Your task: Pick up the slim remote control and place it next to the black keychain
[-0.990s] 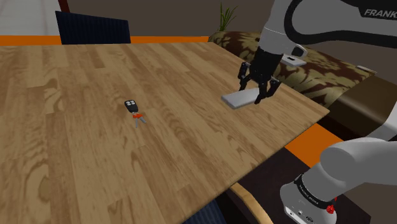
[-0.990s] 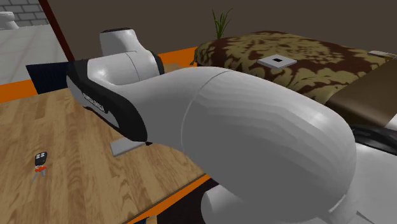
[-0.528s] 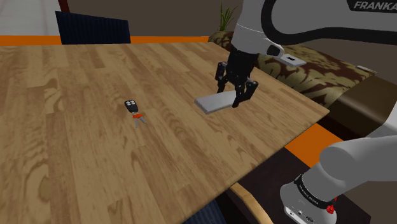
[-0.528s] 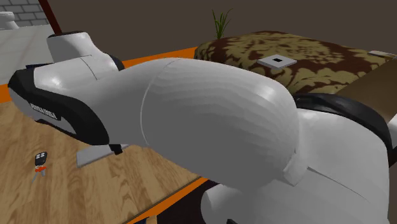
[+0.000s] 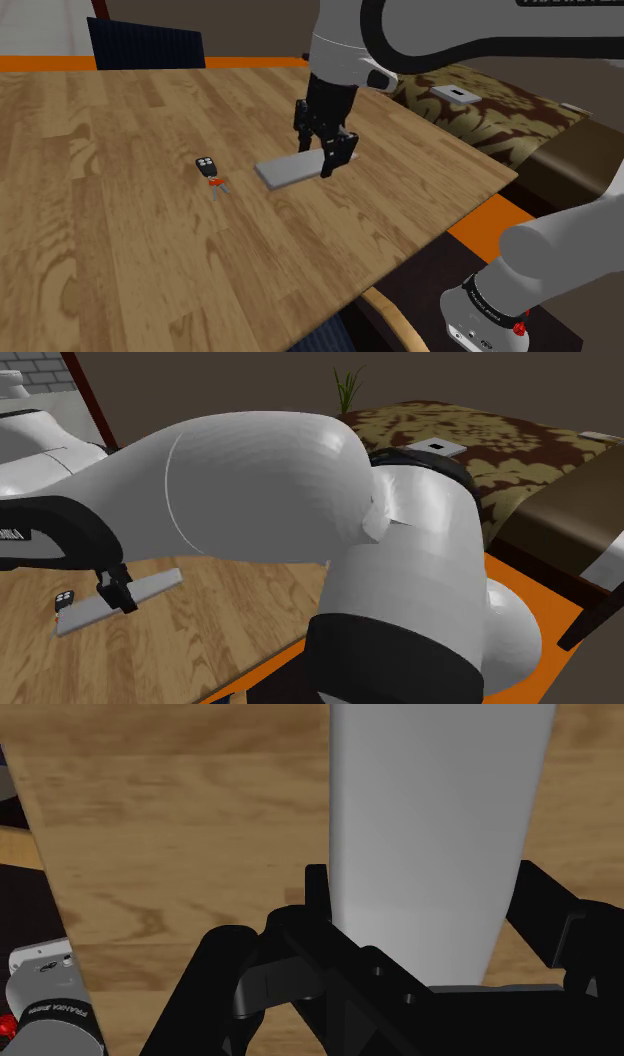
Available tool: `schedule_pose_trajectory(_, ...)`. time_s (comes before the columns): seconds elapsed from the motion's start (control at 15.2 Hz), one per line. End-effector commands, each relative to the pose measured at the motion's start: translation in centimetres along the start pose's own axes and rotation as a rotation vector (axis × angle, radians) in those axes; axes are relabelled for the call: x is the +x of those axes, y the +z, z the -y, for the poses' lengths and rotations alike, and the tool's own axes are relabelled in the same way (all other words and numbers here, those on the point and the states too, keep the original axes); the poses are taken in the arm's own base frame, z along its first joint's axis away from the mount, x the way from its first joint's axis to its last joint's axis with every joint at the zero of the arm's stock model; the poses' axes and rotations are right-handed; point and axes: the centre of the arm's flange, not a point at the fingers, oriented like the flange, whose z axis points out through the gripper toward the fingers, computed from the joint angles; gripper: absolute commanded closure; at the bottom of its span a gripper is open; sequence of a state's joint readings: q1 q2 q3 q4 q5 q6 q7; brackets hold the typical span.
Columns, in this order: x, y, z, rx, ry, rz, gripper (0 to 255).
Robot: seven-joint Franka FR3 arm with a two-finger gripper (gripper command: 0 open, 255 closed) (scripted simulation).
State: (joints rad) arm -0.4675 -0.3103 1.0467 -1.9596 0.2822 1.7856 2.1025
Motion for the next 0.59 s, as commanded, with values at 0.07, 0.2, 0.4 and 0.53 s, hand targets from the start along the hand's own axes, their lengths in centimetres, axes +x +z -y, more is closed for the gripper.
schedule_pose_trajectory(0.07,-4.0,-0.3,0.8,0.002,0.003,0.005,255)
schedule_pose_trajectory(0.2,-6.8,-0.3,1.3,0.002,0.003,0.005,255)
schedule_pose_trajectory(0.4,-6.8,1.3,1.4,0.002,0.003,0.005,255)
schedule_pose_trajectory(0.53,-6.8,2.4,1.4,0.002,0.003,0.005,255)
